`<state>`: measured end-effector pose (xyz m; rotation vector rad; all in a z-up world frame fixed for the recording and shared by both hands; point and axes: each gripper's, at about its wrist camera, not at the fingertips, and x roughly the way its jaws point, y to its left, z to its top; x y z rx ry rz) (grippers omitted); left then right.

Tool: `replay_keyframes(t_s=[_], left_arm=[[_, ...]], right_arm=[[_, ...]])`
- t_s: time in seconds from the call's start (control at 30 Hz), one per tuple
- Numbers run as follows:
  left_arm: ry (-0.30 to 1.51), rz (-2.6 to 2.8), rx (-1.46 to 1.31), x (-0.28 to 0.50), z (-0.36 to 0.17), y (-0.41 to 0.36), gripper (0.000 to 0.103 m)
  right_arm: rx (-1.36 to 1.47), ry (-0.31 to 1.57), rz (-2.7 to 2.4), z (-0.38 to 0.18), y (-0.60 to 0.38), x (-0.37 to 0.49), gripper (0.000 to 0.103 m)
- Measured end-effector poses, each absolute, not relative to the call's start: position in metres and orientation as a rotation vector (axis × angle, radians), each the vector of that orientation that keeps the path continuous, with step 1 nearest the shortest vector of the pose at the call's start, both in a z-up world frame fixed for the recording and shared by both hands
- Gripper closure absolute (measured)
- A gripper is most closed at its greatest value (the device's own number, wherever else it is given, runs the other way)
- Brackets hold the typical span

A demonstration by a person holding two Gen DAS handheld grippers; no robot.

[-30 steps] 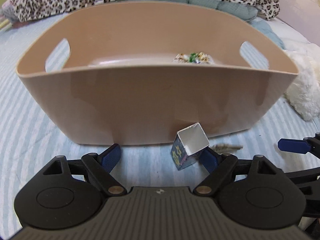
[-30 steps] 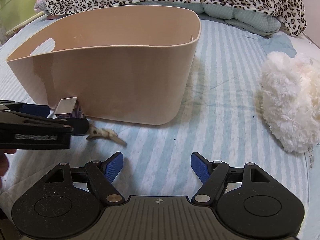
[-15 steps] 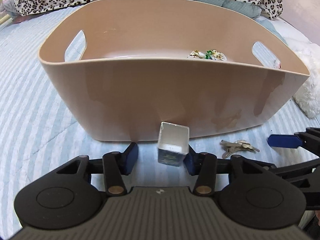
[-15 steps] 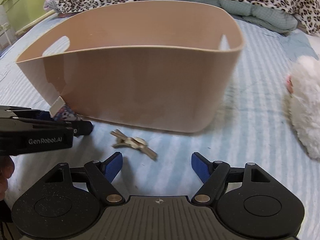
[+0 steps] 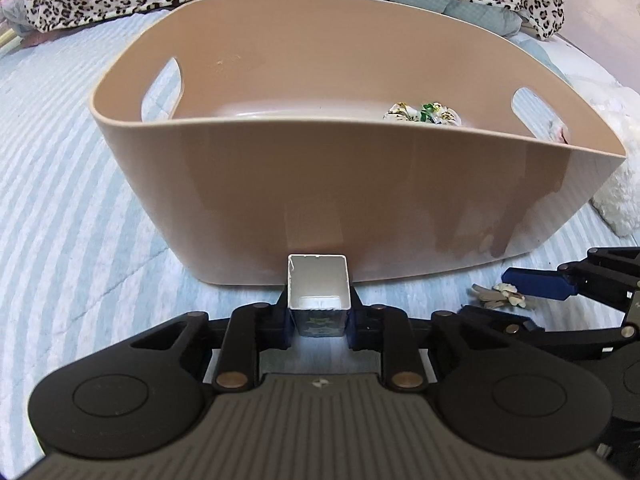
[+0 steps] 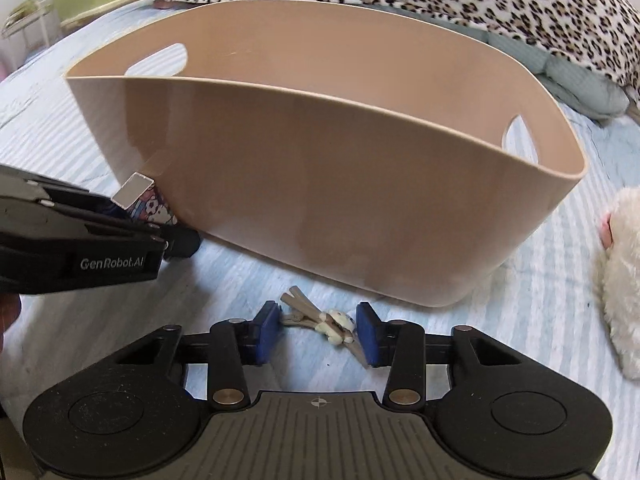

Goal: Organize objects
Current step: 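Grasp the small printed carton with the left gripper while the right grasps the keys, then carry the carton and keys over the basket and release them inside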

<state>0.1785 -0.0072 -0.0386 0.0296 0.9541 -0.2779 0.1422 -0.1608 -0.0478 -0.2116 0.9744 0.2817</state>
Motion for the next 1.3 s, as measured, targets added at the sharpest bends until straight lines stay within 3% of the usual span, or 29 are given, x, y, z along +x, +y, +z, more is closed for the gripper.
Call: replay_keyframes(t_s=[0.43,0.93,1.13,1.3], left_arm=[[0.912,-0.254,0.081,0.151,-0.009,0.007,0.078],[0.631,-0.262,0.118,0.141,0.077,-0.010,0.078],[0.608,-0.216,0.132,0.180,0.074,-0.022,0.078],[0.690,-0.186,0.136,0.217,0.045,-0.027,0.078]], right_arm=[[-0.194,0.893,0.311,-0.014,-0.162,0.109,0.065],[-0.036,0.557,0.285,0.083,-0.208,0.099,0.065],[0.030,0.533,0.224,0.088,-0.210,0.136,0.065],[0.039,0.557,0.188,0.074,-0.204,0.165,0.065]])
